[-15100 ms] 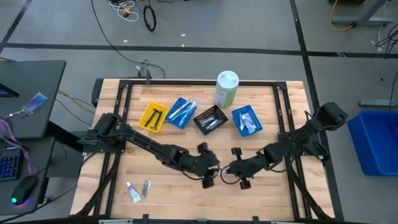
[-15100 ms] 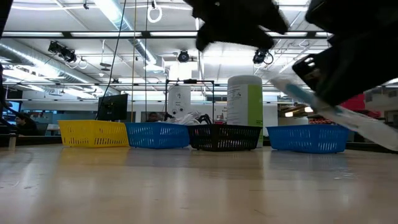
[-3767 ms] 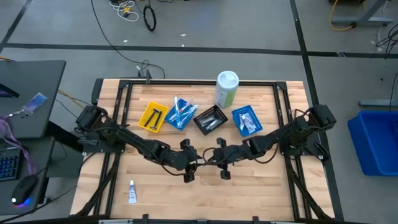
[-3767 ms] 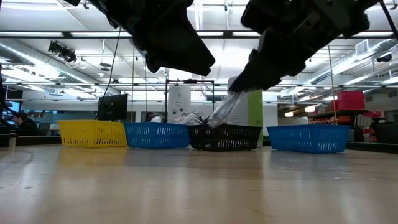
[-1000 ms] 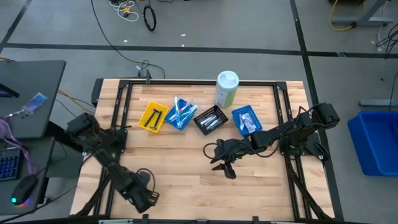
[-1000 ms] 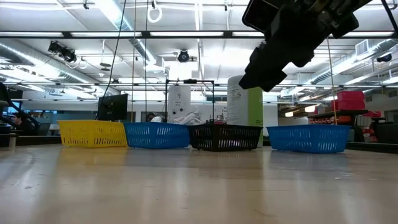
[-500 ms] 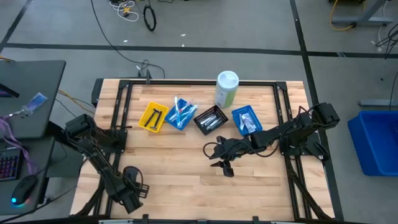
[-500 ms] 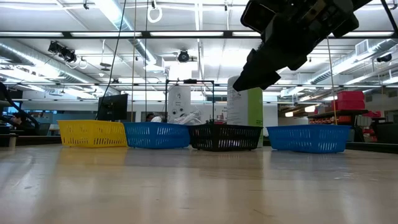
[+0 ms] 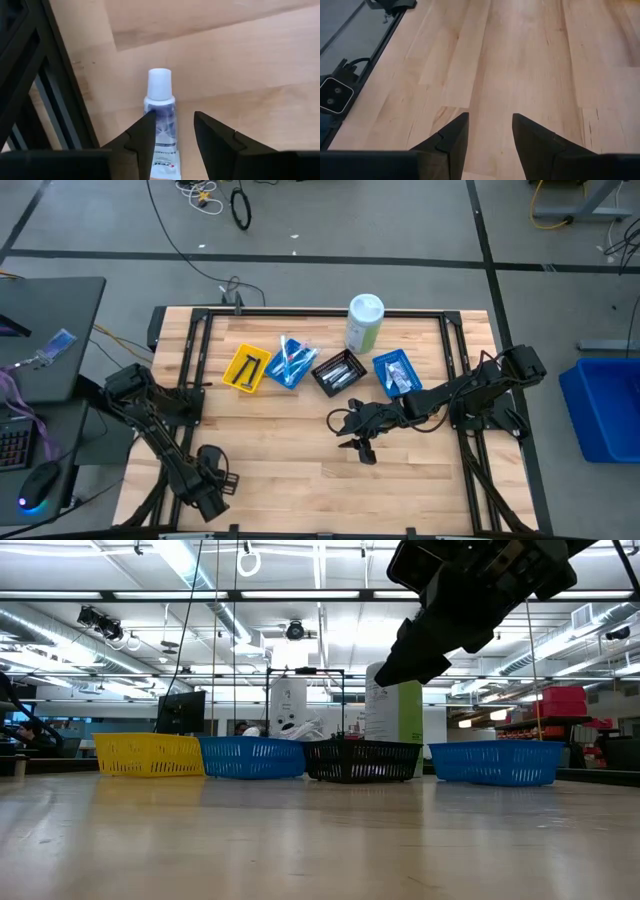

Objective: Pick & Place Travel size toiletries
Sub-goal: Put the white toothpaste into the right blue basket

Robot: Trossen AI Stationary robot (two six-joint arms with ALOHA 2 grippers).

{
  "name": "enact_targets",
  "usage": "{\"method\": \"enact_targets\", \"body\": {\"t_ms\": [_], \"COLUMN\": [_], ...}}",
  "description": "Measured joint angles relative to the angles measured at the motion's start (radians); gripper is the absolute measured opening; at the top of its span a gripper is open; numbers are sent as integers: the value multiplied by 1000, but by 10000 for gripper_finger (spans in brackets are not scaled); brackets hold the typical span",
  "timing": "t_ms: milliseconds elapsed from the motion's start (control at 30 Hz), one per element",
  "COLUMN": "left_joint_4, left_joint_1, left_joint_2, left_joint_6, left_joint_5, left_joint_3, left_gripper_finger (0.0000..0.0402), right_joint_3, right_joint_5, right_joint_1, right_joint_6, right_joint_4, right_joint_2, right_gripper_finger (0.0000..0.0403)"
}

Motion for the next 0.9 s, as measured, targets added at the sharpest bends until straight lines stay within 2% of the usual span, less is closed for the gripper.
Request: {"method": "enact_targets", "body": {"t_ms": [200,533,667,800,900], "left_joint_4": [15,19,62,110,142], "left_joint_1": [-9,-12,-15,-4,6], "left_joint_2": [-1,-1,-3,-1,3], "left_joint_6": [-9,4,30,31,110], "left_joint_5": [45,-39,-145,-315,-400], "left_joint_3": [-30,-35,-36,-37,-32], "left_gripper_finger": [142,142,142,142,142], "right_joint_3": [0,0,0,0,0], "right_joint_5": [0,24,24,24,24], "right_joint_1": [0,-1,-1,-1,-1], "right_joint_6": [3,3,4,3,3], "right_joint_4": [0,10,17,23,22], "right_joint_2": [0,0,0,0,0], "right_gripper_finger": [158,157,156,155,156]}}
